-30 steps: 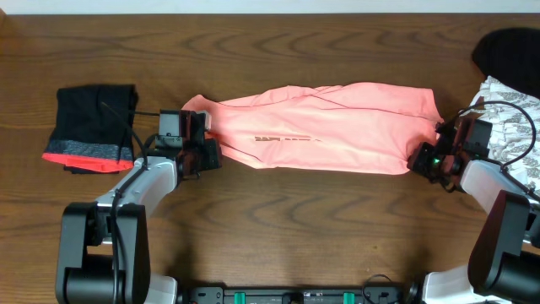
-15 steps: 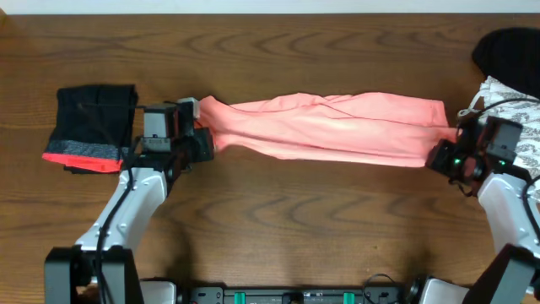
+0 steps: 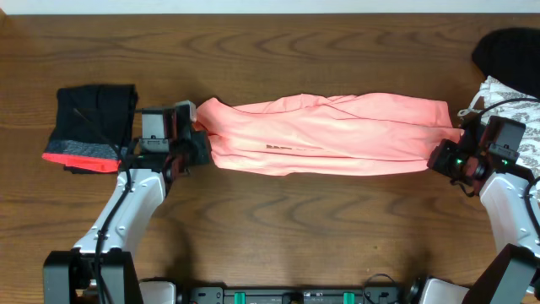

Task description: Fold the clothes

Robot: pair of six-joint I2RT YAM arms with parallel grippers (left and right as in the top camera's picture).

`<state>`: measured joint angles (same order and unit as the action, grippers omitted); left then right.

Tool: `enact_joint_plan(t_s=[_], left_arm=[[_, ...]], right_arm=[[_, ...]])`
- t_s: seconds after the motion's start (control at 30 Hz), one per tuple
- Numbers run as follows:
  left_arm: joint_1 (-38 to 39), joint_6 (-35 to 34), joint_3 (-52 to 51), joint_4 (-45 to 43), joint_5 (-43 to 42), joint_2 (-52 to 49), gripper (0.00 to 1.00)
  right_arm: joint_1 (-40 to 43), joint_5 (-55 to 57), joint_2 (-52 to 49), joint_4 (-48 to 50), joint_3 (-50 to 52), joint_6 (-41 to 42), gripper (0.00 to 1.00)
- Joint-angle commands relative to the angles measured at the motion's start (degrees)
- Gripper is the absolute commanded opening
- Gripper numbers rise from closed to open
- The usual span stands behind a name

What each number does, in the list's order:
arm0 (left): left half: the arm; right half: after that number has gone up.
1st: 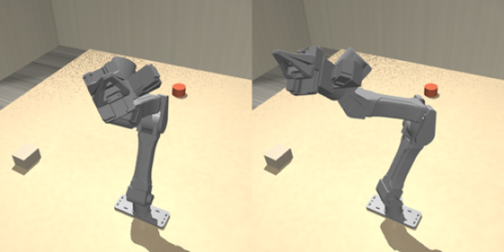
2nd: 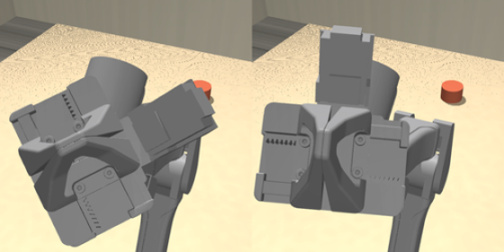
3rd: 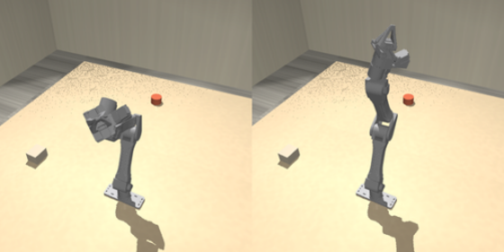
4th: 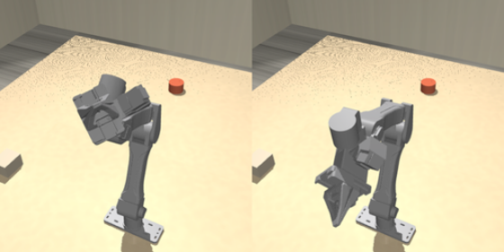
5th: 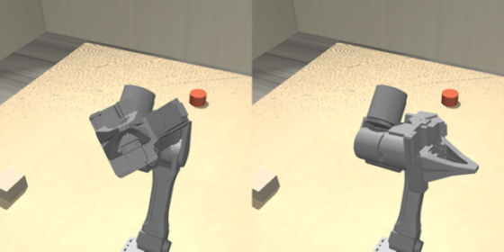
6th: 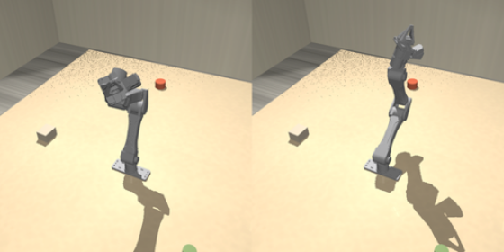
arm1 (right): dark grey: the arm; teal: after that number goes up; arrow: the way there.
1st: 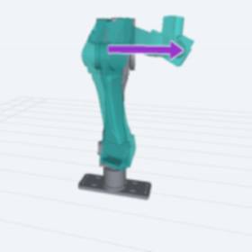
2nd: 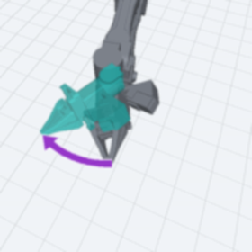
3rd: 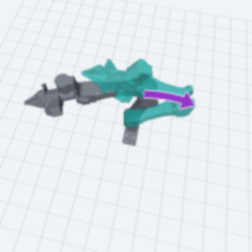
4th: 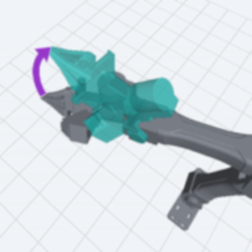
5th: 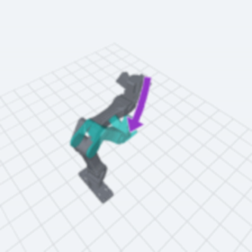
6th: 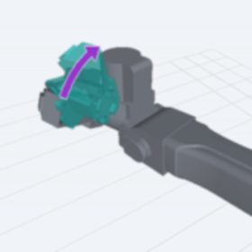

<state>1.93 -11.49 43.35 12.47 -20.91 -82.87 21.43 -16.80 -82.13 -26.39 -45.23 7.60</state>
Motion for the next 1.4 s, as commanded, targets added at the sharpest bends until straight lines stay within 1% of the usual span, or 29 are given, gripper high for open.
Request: enact_joint_plan(t_s=[0.0,0.1,0.17,0.2,0.27,0.3,0.4,0.73,1.03,1.37], left_arm=[[-0.24,-3.08,-0.48,3.61,-4.85,0.48,0.07],[-0.24,-4.13,-0.5,7.78,-4.83,0.46,0.17],[-0.24,-4.09,-0.5,9.16,-4.83,0.39,0.35],[-0.24,-4.11,-0.5,9.35,-4.83,0.31,0.41],[-0.24,-4.09,-0.5,9.31,-4.81,-0.04,0.48],[-0.24,-4.09,-0.5,9.11,-4.81,-0.28,0.5],[-0.24,-4.09,-0.5,8.0,-4.81,-1.57,0.51],[-0.22,-4.5,-0.5,3.1,-6.14,-9.51,0.51],[0.61,-5.38,-0.5,-0.79,-6.12,-10.16,0.51],[1.42,-5.38,-0.5,-0.98,-6.1,-10.84,0.51]], right_arm=[[0.35,0.94,-0.5,-0.37,-0.52,-0.81,0.01],[0.35,0.92,-0.5,-0.35,-0.52,-0.81,0.01],[0.35,0.9,-0.5,-0.35,-0.52,-0.79,0.01],[0.35,0.9,-0.5,-0.37,-0.52,-0.79,0.01],[0.35,0.9,-0.5,-0.42,-0.52,-0.79,0.01],[0.35,0.9,-0.5,-0.48,-0.52,-0.81,0.01],[0.35,0.9,-0.5,-0.87,-0.52,-0.81,0.01],[0.35,0.9,-0.5,-0.85,-0.52,-0.81,0.01],[0.35,0.9,-0.5,-0.85,-0.52,-0.81,0.01],[0.35,0.9,-0.5,-0.85,-0.52,-0.81,0.01]])
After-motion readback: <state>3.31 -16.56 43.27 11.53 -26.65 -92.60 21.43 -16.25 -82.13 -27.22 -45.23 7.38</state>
